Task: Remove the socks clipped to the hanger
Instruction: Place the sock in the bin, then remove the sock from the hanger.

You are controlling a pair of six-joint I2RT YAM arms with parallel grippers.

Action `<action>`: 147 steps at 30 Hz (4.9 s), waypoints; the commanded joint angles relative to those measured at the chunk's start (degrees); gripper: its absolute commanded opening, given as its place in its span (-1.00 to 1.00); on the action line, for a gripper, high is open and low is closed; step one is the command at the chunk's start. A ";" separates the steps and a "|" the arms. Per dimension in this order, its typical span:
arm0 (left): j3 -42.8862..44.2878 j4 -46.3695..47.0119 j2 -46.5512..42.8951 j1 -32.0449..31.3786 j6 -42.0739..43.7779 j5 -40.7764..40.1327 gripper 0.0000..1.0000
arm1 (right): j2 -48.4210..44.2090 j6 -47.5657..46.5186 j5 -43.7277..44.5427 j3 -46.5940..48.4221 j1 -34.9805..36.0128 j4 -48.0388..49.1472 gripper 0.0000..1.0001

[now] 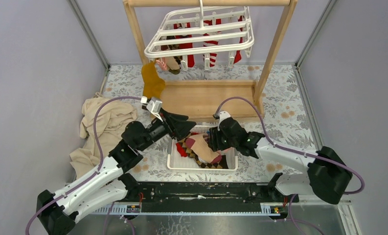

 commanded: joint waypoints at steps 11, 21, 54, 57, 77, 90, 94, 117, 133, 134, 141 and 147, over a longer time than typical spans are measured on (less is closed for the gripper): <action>0.37 -8.64 -1.96 -2.91 -0.12 -5.33 0.36 | 6.86 5.40 7.69 -0.51 2.93 7.59 0.10; -1.03 -10.89 -5.20 -3.10 -1.47 -12.01 0.36 | -10.57 4.62 6.65 -0.48 5.59 -2.07 0.19; -3.62 -27.04 -18.70 -3.28 -6.45 -25.28 0.97 | 25.12 -2.51 -20.09 22.81 -5.54 62.21 0.32; -3.51 -27.65 -19.49 -3.29 -6.71 -24.95 0.97 | 30.30 -0.05 -23.51 26.46 -5.96 67.12 0.32; -3.31 -28.16 -22.09 -3.29 -5.92 -21.66 0.97 | 51.95 10.65 -29.29 45.07 -5.94 71.74 0.29; -3.27 -28.09 -22.65 -3.29 -5.87 -21.57 0.97 | 55.84 10.37 -24.89 48.78 -5.22 69.02 0.21; -2.98 -28.07 -22.16 -3.29 -5.79 -21.63 0.97 | 57.13 11.72 -25.84 50.66 -4.85 69.38 -0.10; -3.06 -28.42 -23.82 -3.29 -5.57 -23.74 0.97 | 44.69 20.00 -31.09 31.09 -4.77 79.27 -1.00; -3.66 -26.45 -24.38 -3.29 -5.50 -25.76 0.97 | 17.33 16.71 -31.72 9.46 -4.76 69.99 -1.00; -3.68 -26.43 -24.43 -3.29 -5.53 -25.84 0.97 | 15.49 15.93 -31.21 8.49 -4.76 68.34 -1.00; -3.58 -25.99 -24.17 -3.29 -5.79 -26.22 0.97 | 4.21 12.51 -29.13 4.48 -4.76 59.17 -1.00; -3.28 -24.93 -23.06 -3.29 -5.96 -26.09 0.97 | -3.93 10.30 -26.83 1.73 -4.81 52.62 -1.00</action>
